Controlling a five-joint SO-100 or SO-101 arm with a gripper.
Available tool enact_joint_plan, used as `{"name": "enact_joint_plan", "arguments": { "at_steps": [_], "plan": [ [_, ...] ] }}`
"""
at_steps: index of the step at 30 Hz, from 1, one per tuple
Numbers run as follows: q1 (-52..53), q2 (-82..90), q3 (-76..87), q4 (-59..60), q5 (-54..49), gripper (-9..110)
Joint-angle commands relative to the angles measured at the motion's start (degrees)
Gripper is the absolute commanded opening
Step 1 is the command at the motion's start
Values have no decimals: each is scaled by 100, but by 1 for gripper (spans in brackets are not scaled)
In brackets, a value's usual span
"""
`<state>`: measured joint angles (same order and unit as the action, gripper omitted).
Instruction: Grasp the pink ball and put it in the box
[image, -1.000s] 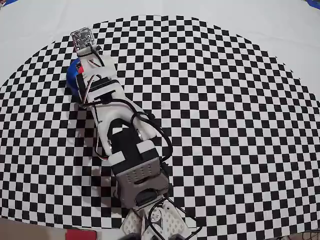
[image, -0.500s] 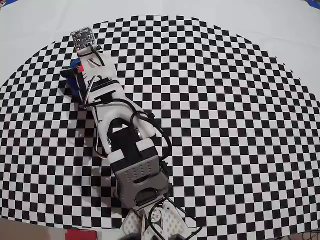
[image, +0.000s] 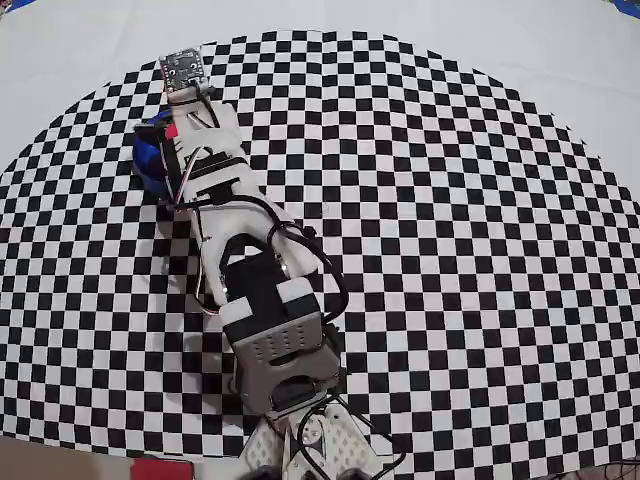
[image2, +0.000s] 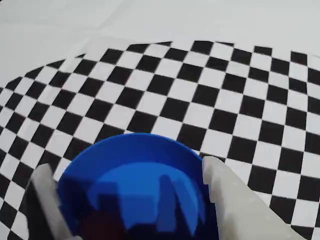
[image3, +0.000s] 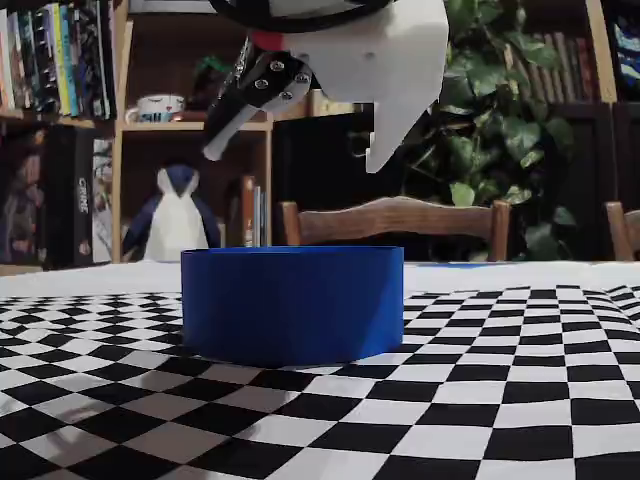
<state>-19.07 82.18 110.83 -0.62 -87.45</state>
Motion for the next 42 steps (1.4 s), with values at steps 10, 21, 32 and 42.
{"name": "enact_joint_plan", "arguments": {
  "at_steps": [10,21,32,42],
  "plan": [
    [404,1503,290,-62,2382,0],
    [1143,3138,1837,-44,4816,0],
    [1986,4957,3691,492,6513,0],
    [2145,6794,5027,1213,7172,0]
  ]
}}
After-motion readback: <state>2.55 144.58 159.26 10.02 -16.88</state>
